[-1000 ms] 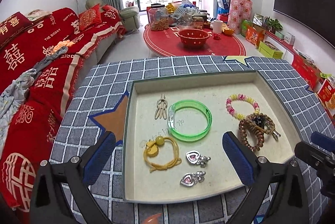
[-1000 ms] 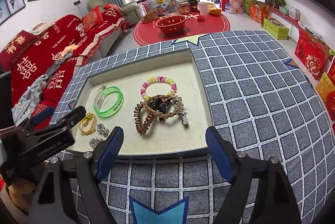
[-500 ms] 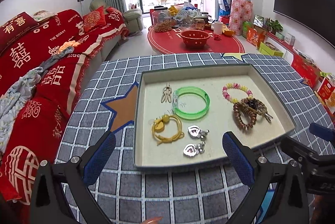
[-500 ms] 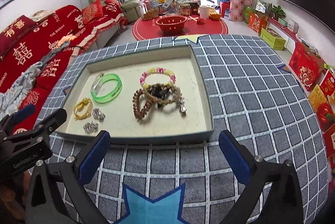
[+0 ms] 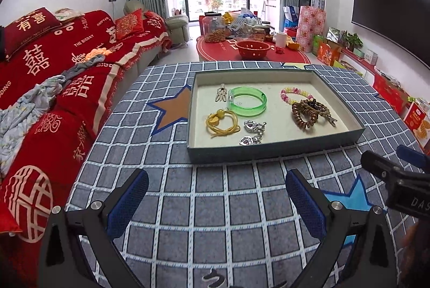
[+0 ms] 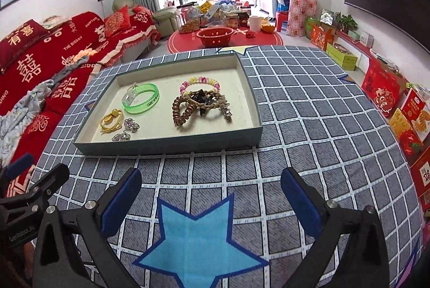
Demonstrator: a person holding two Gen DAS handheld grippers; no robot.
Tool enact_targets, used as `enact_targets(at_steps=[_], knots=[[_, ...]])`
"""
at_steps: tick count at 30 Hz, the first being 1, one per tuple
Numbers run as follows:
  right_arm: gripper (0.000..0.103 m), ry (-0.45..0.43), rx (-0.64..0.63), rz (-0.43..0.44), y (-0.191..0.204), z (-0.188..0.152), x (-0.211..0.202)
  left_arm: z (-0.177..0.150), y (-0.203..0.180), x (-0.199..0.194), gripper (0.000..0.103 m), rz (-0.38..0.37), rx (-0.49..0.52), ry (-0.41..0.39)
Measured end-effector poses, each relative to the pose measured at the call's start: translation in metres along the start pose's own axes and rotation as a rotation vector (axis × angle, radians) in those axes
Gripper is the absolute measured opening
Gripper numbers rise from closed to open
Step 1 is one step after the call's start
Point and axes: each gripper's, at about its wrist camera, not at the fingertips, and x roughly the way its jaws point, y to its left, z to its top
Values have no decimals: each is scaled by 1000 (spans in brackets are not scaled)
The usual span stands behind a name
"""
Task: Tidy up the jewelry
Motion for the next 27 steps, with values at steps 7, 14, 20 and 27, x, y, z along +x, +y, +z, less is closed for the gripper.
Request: enact_targets(at_steps=[7,14,20,27], knots=[[103,-90,-37,-46,9,-18,-23,-15,2,-15,103,20,-23,-47],[103,-134,-85,-82,19,-25,-31,-19,0,-12,103,38,-37,-49],[103,-136,-87,-85,20,-26,-30,-21,1,-5,103,36,-60,-24],[103,-137,-78,-89,17,-27,-26,-22,3,0,103,48,-71,-18]])
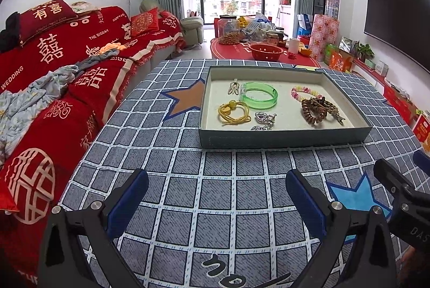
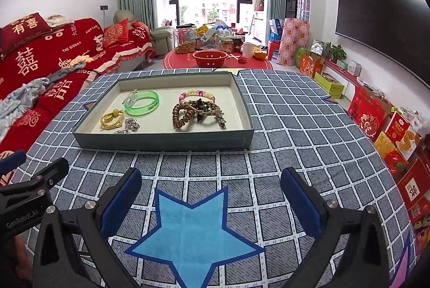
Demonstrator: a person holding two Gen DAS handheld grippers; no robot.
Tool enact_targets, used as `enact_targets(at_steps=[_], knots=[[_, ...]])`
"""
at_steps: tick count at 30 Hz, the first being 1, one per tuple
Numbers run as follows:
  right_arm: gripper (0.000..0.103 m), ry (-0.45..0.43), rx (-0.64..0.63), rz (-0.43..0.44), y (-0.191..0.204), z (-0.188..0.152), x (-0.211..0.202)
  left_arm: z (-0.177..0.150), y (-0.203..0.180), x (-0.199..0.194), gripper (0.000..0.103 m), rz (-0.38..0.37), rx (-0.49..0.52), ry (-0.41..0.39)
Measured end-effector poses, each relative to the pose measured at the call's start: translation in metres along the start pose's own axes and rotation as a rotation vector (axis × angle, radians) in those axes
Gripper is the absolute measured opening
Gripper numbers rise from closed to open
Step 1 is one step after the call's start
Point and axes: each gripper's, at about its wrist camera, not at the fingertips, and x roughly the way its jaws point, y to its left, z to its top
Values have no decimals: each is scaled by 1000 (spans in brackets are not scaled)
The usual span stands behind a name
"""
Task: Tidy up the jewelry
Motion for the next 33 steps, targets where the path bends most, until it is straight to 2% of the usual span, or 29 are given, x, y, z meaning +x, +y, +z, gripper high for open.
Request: enact_targets(at_steps=[33], knots=[[103,-4,-1,8,3,0,2,-1,-3,-3,103,-5,11,-12]])
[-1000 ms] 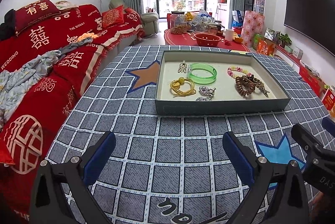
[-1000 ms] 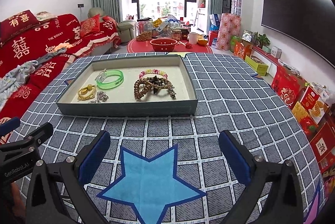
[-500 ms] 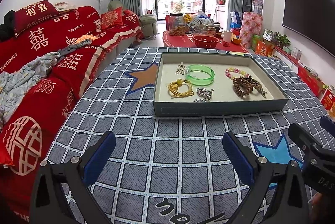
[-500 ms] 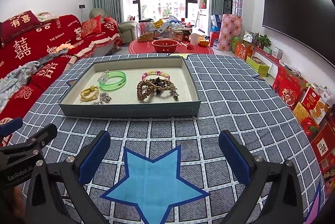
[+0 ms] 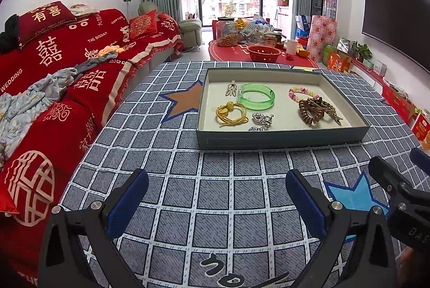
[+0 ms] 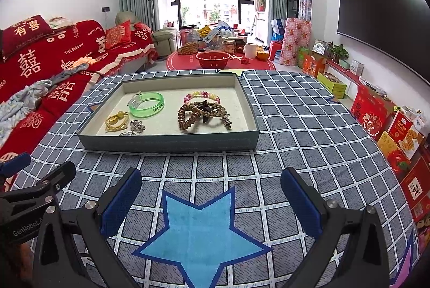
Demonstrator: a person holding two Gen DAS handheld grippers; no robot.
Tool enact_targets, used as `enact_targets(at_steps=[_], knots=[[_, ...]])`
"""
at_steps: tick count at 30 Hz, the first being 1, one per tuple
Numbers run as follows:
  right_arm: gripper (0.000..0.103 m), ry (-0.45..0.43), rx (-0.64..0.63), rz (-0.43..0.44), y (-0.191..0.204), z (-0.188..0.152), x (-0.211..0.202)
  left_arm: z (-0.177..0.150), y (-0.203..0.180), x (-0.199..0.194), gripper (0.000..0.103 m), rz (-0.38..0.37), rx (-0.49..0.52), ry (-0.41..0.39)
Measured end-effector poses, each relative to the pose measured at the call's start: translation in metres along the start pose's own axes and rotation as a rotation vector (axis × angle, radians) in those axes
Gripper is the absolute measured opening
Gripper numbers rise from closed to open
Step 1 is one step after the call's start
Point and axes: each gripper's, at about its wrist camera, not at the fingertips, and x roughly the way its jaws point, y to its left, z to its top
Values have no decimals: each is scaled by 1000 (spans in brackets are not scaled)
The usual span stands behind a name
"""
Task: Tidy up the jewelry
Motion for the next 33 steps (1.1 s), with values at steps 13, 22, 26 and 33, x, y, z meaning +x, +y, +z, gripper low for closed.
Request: enact_targets(at_steps=[13,22,26,33], knots=[[103,-1,0,0,0,0,0,-1,-2,-2,103,-5,5,2],[103,-2,0,0,-1,0,0,-1,-2,-2,103,-5,4,2],[103,-1,1,0,-2,-1,0,-1,-2,-2,103,-5,5,2],[103,-2,1,0,0,0,1,-1,-2,-3,103,-3,4,2]])
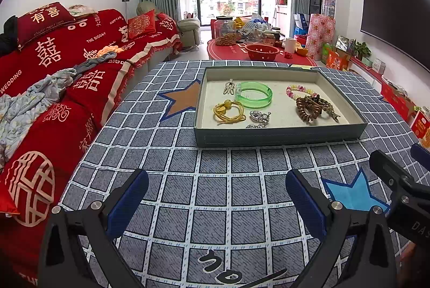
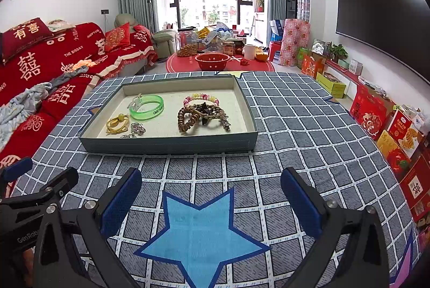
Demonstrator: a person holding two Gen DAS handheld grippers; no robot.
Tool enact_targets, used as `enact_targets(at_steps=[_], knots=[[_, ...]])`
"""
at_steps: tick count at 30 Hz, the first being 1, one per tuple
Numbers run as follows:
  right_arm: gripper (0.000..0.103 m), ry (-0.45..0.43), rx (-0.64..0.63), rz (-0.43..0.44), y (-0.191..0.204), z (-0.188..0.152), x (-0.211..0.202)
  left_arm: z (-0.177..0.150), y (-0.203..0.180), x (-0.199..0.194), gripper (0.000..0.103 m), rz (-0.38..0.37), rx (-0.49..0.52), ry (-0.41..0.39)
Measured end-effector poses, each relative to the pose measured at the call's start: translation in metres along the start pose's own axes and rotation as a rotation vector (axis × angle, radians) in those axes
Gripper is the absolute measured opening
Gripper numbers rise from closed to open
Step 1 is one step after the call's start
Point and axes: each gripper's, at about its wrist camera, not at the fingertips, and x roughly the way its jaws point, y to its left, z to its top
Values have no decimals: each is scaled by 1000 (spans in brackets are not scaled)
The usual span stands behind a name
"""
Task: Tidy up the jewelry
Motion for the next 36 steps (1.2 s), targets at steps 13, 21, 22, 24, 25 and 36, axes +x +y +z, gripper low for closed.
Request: enact_targets(at_steps=[13,21,22,24,25,36], knots=[[103,0,2,2,0,-1,0,0,0,-1,103,0,-1,0],[103,-1,2,1,-1,-2,0,-1,0,-1,103,-3,-1,2],[103,-1,2,1,-1,-2,0,-1,0,-1,103,-3,-2,1],[103,-1,3,1,-1,-2,0,-2,0,-2,103,-5,0,2],[103,-1,5,2,-1,-2,0,-2,0,-2,103,-6,1,3],[103,0,5,2,-1,-2,1,-3,-1,-2,103,-16,8,7]])
